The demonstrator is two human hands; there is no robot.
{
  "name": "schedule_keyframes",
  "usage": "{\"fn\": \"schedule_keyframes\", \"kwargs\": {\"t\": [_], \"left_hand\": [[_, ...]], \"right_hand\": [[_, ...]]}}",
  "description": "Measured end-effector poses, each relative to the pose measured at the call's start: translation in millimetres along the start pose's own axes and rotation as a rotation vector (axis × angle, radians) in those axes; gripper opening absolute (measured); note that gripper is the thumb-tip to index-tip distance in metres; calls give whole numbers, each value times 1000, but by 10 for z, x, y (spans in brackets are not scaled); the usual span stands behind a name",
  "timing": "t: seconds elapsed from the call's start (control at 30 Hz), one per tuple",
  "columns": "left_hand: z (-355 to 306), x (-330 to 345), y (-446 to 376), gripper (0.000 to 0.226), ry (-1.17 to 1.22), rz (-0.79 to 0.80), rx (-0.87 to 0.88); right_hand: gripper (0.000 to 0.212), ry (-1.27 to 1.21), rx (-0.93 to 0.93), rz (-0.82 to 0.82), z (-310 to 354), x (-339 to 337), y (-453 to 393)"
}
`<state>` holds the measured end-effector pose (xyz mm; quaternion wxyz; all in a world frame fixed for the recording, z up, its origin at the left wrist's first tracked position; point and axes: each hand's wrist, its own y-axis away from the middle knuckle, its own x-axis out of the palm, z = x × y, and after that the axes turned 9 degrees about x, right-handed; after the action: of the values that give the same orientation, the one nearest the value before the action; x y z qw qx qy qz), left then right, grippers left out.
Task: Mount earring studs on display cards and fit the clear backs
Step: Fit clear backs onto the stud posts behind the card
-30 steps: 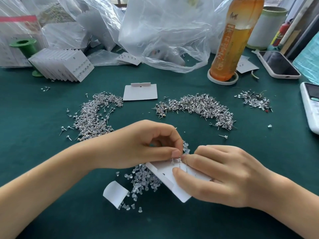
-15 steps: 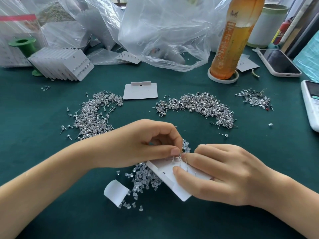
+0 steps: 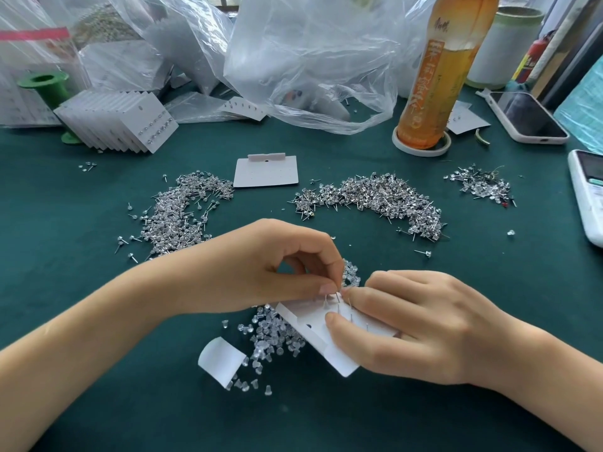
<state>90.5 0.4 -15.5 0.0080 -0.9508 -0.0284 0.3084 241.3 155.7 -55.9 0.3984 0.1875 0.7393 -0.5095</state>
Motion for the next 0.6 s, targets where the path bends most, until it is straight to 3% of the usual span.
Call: {"fn": "schedule_keyframes", "kwargs": {"t": [0.6], "left_hand": [[46, -223, -289, 3, -131, -162, 87]], "right_hand": [[33, 160, -89, -2, -450, 21, -216]]}}
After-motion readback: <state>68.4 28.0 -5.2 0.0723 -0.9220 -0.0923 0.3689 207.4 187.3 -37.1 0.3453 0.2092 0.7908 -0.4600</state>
